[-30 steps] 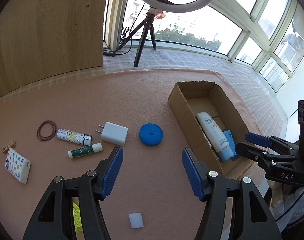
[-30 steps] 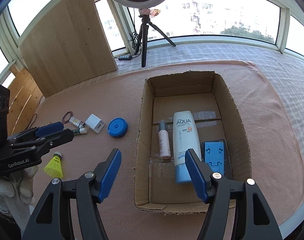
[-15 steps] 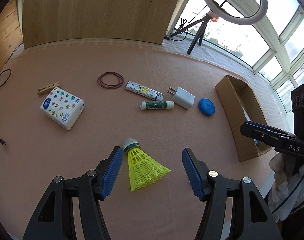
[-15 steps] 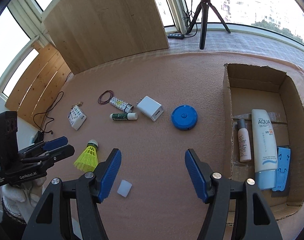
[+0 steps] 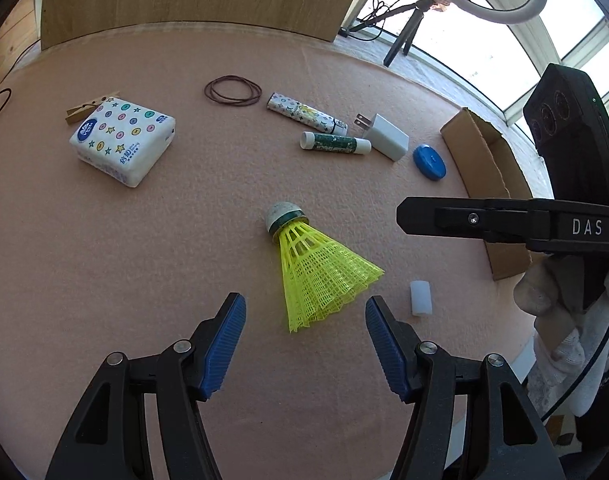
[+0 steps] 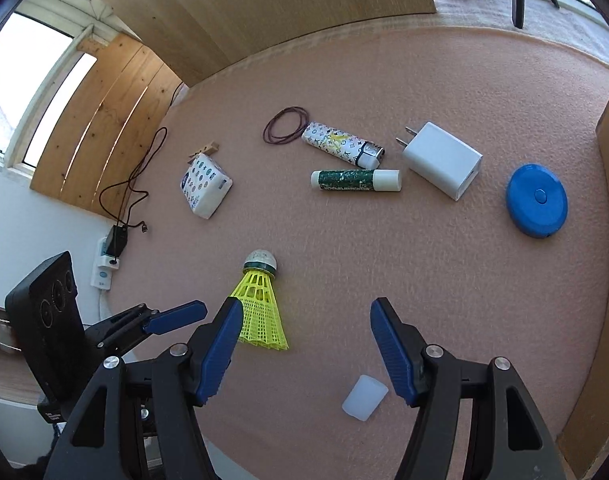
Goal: Organize objects
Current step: 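Move both tools back over the yellow shuttlecock, then close the right tool on the yellow shuttlecock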
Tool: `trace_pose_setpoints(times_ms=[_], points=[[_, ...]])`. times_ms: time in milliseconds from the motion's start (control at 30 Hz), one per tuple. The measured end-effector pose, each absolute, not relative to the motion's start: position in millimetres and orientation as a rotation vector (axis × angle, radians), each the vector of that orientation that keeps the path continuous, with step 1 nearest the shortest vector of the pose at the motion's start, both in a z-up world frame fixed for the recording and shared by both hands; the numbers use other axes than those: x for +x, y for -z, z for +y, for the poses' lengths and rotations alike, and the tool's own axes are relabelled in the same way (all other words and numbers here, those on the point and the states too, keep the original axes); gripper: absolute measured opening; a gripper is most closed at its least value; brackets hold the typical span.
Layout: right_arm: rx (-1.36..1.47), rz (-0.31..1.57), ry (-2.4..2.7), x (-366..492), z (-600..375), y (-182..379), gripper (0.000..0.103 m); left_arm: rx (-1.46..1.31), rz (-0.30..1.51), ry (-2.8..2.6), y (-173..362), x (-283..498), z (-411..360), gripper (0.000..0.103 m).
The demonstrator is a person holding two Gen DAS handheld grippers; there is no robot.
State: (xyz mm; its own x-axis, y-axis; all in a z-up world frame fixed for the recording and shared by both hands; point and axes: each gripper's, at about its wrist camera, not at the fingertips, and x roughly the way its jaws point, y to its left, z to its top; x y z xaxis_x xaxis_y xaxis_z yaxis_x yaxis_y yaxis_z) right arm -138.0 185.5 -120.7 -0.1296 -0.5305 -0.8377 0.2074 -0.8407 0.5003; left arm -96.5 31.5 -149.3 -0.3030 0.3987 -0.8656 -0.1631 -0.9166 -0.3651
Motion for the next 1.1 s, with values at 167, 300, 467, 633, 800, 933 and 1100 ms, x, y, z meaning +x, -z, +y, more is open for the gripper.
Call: trace_pose_setpoints(times_ms=[167,300,467,633,800,933,1100], points=[[1.703,-0.322,1.948,-145,156,134,0.062,-1.618,-0.266,-2.249,161,-104,41,0.066],[1.723,-0.305,1.918,-147,143,142,0.062,-1.625,-0.283,-2.245,168,-109,44,0.066],[1.750,-0.333,1.872,-148,137,151,0.060,-1.626,-0.304,-2.243,174,-115,44,0.066],[1.766,-0.349,1.832,-147,133,156,0.050,-1.611,-0.322,-2.252,174,-118,45,0.065],[1.768,-0.372,1.793,-146,130,159,0.039,-1.603,-0.308,-2.241,174,-120,50,0.050],[1.760,-0.376,1.799,-146,131,159,0.036,-1.598,-0.309,-2.247,174,-119,54,0.046],[1.747,-0.399,1.811,-143,134,155,0.035,-1.581,-0.318,-2.250,170,-117,58,0.045]])
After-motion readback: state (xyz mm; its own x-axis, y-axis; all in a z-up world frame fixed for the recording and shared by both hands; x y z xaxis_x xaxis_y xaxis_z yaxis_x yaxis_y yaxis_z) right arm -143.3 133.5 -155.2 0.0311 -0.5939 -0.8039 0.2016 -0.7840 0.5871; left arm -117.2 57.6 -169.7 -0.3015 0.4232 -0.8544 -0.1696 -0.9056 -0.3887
